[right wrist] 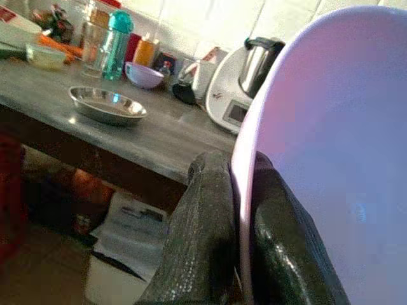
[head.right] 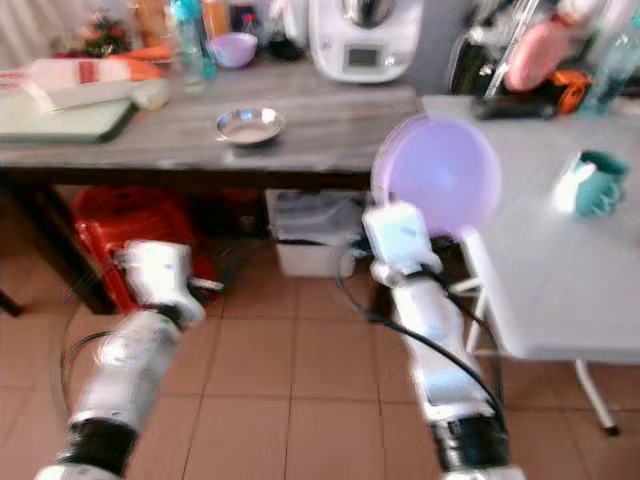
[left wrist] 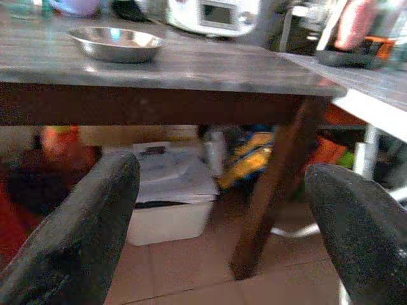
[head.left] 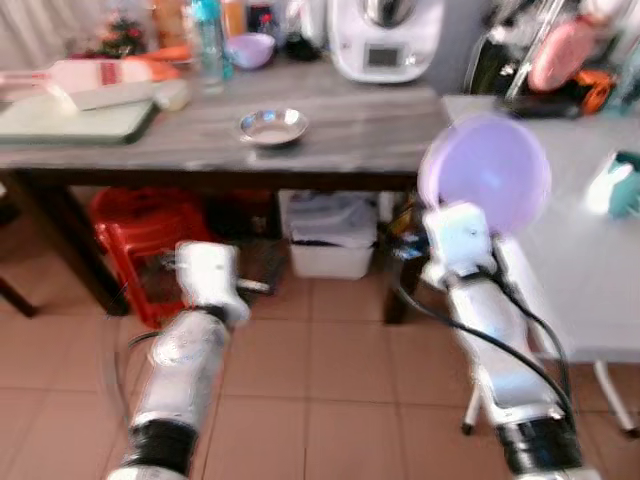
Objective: Setting the table
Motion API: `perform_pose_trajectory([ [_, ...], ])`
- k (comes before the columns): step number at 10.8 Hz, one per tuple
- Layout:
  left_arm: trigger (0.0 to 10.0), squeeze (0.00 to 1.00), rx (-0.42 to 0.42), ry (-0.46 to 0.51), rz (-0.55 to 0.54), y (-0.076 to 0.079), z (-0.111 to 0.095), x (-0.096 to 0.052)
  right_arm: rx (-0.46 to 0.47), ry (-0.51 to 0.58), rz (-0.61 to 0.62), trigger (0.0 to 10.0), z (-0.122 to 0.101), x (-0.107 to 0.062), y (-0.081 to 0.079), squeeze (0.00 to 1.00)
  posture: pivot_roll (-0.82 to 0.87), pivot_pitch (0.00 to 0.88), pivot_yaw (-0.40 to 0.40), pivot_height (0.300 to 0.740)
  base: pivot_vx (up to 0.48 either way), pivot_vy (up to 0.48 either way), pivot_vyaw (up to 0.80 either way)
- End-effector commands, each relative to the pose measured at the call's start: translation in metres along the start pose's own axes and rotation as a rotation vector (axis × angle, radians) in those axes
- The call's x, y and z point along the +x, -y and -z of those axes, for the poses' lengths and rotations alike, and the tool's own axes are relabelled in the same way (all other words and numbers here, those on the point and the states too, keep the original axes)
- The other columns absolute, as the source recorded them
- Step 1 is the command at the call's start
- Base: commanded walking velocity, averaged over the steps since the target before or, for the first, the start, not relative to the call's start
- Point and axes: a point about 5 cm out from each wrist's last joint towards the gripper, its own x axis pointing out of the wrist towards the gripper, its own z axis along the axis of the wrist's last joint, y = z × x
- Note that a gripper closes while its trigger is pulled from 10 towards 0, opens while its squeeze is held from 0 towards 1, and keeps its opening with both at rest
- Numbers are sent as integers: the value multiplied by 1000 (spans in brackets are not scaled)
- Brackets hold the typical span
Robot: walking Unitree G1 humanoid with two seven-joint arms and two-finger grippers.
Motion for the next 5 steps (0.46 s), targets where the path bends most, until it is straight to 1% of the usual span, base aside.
perform_pose_trajectory([
  [1,10000,0,25,0,-26,-10,-3,-2,5,36,0,10000,-8,3,-1,0,-9,16,-1,740,0,416,0],
  [3,10000,0,29,3,-26,-9,-3,0,10,29,-8,10000,-6,2,-5,0,-7,12,0,740,0,416,0],
  [5,10000,0,25,9,-29,-5,-2,0,35,-18,-6,10000,5,-14,-6,0,-4,11,0,740,0,416,0],
])
